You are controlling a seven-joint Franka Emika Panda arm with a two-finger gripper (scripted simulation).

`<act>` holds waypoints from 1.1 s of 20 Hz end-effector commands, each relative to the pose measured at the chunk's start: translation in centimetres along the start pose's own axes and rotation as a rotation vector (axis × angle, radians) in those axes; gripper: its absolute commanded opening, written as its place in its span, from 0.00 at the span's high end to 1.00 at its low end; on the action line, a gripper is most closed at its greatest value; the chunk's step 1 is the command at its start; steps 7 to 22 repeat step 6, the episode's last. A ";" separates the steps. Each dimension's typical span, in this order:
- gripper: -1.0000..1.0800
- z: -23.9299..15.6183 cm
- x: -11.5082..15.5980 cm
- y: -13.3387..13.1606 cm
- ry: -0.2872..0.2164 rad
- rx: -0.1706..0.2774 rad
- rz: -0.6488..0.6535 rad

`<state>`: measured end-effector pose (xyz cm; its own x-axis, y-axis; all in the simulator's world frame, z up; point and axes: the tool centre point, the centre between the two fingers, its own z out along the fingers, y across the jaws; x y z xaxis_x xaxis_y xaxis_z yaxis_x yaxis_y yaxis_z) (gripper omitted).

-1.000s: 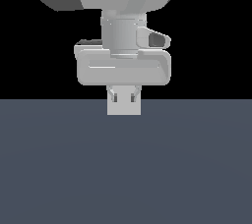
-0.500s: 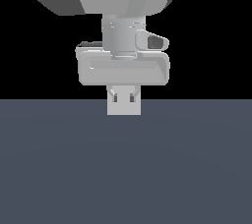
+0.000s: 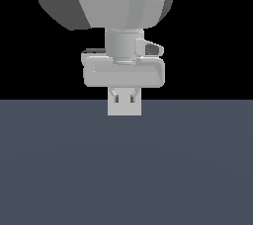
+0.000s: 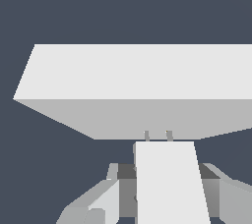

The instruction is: Plug the charger into the wall socket.

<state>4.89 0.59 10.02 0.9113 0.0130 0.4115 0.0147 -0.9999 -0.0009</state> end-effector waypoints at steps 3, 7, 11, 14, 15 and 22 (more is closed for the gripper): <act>1.00 0.3 0.7 0.0 0.000 0.000 0.000; 1.00 0.4 0.7 0.0 0.000 0.000 -0.001; 1.00 0.4 0.7 0.0 0.000 0.000 -0.001; 1.00 0.4 0.7 0.0 0.000 0.000 -0.001; 1.00 0.4 0.7 0.0 0.000 0.000 -0.001; 1.00 0.4 0.7 0.0 0.000 0.000 -0.001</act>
